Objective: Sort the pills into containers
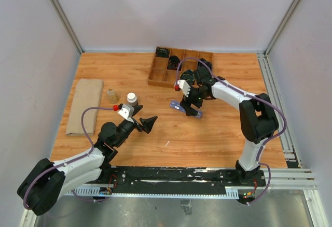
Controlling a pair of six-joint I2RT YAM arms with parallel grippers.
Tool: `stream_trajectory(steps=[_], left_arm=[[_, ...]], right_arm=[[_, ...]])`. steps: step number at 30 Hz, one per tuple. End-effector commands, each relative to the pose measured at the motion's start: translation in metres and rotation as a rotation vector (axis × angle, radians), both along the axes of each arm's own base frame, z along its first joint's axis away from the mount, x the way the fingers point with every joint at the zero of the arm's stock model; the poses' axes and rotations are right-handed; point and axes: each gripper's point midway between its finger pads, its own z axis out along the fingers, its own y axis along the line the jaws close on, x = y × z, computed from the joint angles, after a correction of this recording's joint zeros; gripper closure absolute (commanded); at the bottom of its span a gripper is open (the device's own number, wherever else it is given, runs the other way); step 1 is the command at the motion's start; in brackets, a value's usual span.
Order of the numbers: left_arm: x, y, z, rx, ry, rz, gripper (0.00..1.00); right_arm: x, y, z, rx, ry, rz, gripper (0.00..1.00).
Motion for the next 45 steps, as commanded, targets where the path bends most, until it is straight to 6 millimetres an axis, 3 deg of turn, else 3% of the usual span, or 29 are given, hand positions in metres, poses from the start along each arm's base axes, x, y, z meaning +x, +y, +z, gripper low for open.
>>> stream_trajectory(steps=[1, 9, 25, 31, 38, 45], left_arm=[[0.002, -0.001, 0.013, -0.013, -0.05, 0.002, 0.01], [0.001, -0.002, 0.014, -0.014, -0.051, -0.001, 0.01], [0.0, -0.001, 0.013, -0.016, -0.051, -0.002, 0.01], [0.0, -0.001, 0.013, -0.016, -0.052, -0.002, 0.01], [0.0, -0.002, 0.014, -0.015, -0.052, -0.004, 0.01], [0.0, -0.002, 0.014, -0.018, -0.052, -0.005, 0.01]], right_arm=[[0.002, 0.005, -0.005, -0.05, 0.014, -0.014, 0.15], [0.011, 0.003, -0.018, -0.117, 0.008, -0.044, 0.2], [0.007, 0.01, -0.028, -0.141, 0.023, -0.038, 0.29], [0.005, 0.015, -0.022, -0.117, 0.024, -0.033, 0.37], [0.003, 0.021, -0.021, -0.113, 0.021, -0.026, 0.37], [0.004, 0.019, -0.018, -0.118, 0.007, -0.032, 0.48]])
